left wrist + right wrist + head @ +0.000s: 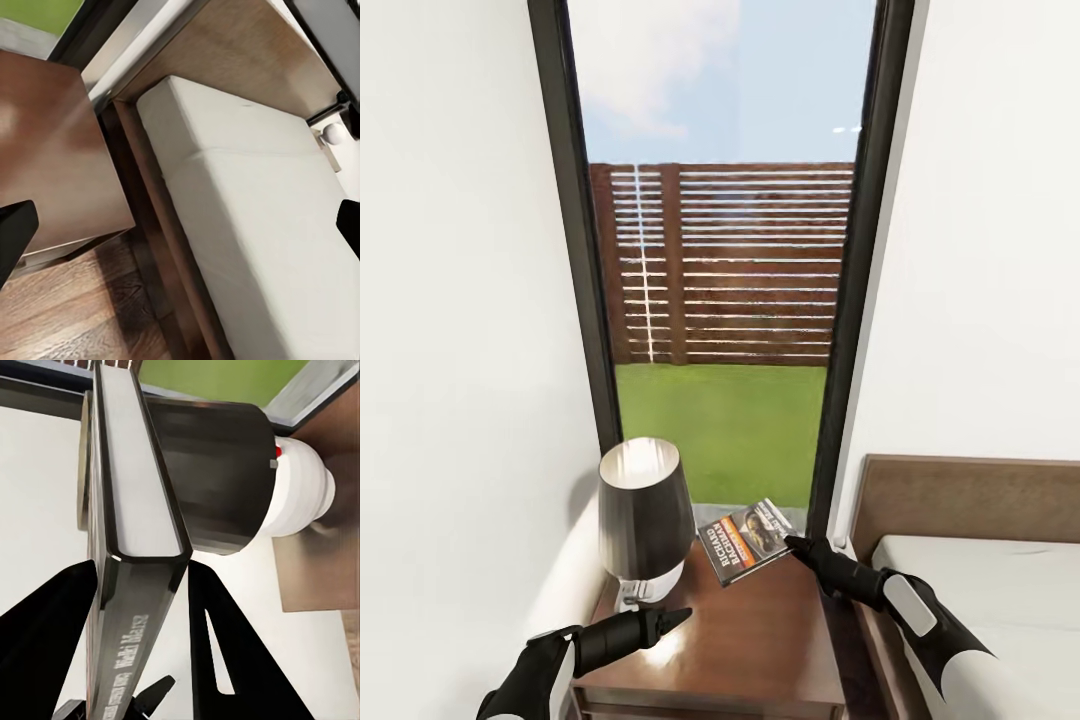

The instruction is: In the bedroom, move the book from the bed onto either nightstand, and place the two sandals side by side next to the bed.

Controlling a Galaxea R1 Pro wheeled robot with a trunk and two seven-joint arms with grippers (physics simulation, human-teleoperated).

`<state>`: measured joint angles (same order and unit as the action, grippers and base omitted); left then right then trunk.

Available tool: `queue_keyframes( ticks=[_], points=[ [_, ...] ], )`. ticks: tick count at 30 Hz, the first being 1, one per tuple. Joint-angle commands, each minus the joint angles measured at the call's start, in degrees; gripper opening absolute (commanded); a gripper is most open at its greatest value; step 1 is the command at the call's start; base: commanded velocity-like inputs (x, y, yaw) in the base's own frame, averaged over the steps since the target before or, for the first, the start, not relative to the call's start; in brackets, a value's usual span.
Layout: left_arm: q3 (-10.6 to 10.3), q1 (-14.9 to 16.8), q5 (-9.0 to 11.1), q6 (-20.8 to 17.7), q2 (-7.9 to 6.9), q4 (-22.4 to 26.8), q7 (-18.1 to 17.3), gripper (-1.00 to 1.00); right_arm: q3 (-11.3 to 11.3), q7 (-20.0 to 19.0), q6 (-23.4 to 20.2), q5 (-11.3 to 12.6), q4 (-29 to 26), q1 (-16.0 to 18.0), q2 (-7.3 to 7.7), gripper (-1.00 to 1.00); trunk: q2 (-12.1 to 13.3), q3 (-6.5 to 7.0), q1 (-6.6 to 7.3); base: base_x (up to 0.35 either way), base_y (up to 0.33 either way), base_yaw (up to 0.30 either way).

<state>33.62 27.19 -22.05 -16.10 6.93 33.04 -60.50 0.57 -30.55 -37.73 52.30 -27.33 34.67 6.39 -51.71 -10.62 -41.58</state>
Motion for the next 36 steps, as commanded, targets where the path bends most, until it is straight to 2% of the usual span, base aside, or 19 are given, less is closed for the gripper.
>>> queue_keyframes(
  ticks=[1, 10, 36],
  points=[
    [0.5, 0.1, -0.4, -0.6, 0.10, 0.1, -0.4, 1.00, 0.0, 0.0, -0.3, 0.3, 0.0, 0.0, 0.03, -1.00, -0.5, -0.27, -0.24, 0.000, 0.000, 0.000],
    [0.5, 0.1, -0.4, -0.6, 0.10, 0.1, -0.4, 1.00, 0.0, 4.1, 1.3, 0.3, 0.0, 0.1, 0.03, -1.00, -4.1, -1.89, -2.21, 0.000, 0.000, 0.000],
    [0.5, 0.1, -0.4, -0.7, 0.01, 0.1, -0.6, 1.00, 0.0, 4.4, 1.3, 0.4, 0.1, 0.1, 0.03, -1.00, -14.5, -6.56, -7.92, 0.000, 0.000, 0.000]
  ],
)
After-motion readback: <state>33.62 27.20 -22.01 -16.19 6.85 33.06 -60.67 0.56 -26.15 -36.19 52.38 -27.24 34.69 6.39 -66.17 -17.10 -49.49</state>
